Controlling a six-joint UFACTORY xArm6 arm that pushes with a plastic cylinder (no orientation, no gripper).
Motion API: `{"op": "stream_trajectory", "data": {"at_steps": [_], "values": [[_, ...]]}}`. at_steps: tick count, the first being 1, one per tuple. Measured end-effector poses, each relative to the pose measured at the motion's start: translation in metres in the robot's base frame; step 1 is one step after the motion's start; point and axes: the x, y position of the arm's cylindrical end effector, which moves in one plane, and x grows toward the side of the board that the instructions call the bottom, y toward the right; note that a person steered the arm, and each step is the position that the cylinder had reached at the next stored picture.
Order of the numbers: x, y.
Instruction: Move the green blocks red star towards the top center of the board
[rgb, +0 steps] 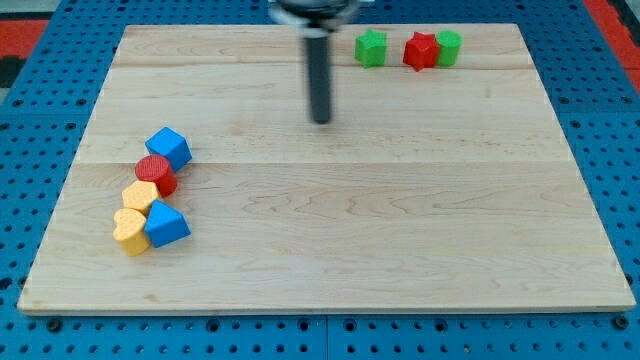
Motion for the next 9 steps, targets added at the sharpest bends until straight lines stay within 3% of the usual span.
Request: {"op": "stream_trajectory", "data": {"at_steps": [2, 3, 4, 7, 9], "values": [[-0.072, 0.179], [-0.110, 0.178], [-0.121, 0.150], [-0.133, -0.029], [-0.133, -0.030]]}}
